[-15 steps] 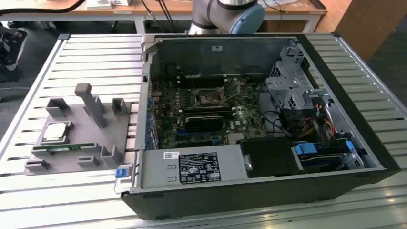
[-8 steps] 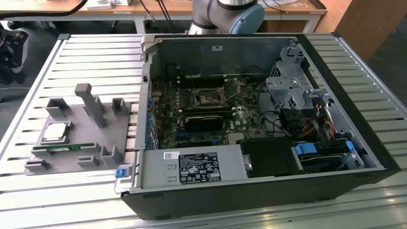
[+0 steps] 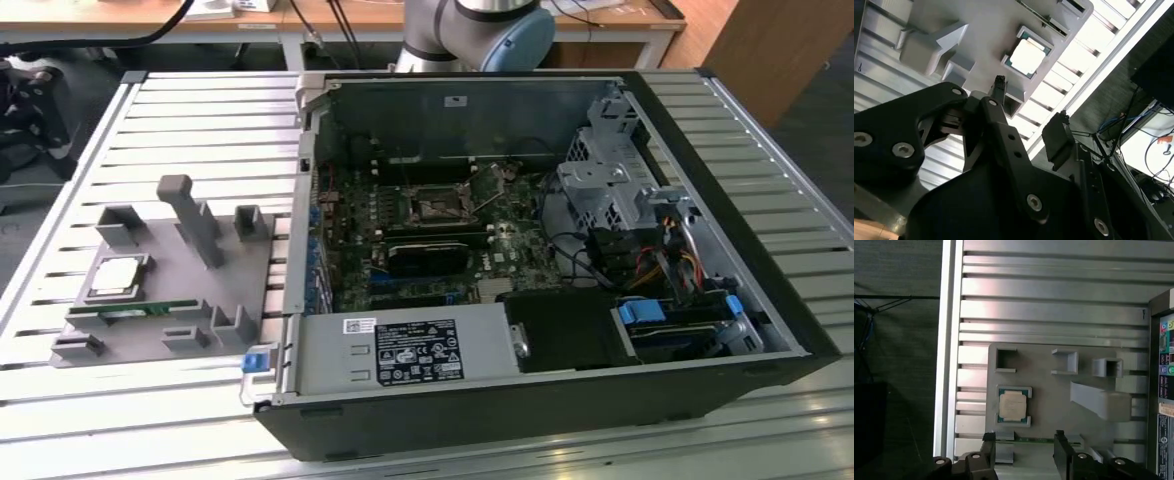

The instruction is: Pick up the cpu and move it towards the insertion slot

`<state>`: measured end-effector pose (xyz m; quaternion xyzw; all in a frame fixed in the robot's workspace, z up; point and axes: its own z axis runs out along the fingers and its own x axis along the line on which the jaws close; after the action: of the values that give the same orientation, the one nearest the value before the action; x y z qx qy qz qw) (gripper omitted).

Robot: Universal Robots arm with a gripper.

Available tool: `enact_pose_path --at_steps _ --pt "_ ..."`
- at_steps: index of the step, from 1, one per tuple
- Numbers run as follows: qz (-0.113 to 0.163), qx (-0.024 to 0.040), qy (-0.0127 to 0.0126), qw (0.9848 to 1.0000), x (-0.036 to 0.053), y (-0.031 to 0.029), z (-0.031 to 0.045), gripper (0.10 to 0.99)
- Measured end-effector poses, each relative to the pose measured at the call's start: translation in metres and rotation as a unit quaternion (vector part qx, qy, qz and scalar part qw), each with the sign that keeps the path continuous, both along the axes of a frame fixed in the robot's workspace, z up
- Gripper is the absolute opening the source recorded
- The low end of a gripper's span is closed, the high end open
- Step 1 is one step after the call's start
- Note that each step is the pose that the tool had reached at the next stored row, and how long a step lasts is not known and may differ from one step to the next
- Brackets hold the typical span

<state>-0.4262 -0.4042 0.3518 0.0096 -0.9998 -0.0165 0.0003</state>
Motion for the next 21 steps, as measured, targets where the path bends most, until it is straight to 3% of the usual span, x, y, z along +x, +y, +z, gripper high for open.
enact_pose_path --at_steps 3,4,11,12,21 --pt "0.000 0.0000 0.0000 1.0000 -0.0001 -0.0001 -0.0034 0.639" --pt "0.000 0.0000 0.0000 1.0000 -0.0001 -0.0002 -0.0047 0.706" --pt "0.000 -0.0003 0.0000 1.0000 -0.0001 -0.0003 -0.0147 0.714" --pt "0.000 -0.0003 0.0000 1.0000 -0.0001 -0.0004 -0.0162 0.776" --pt "0.000 -0.0003 0.0000 1.0000 -0.0004 -0.0031 -0.0291 0.776"
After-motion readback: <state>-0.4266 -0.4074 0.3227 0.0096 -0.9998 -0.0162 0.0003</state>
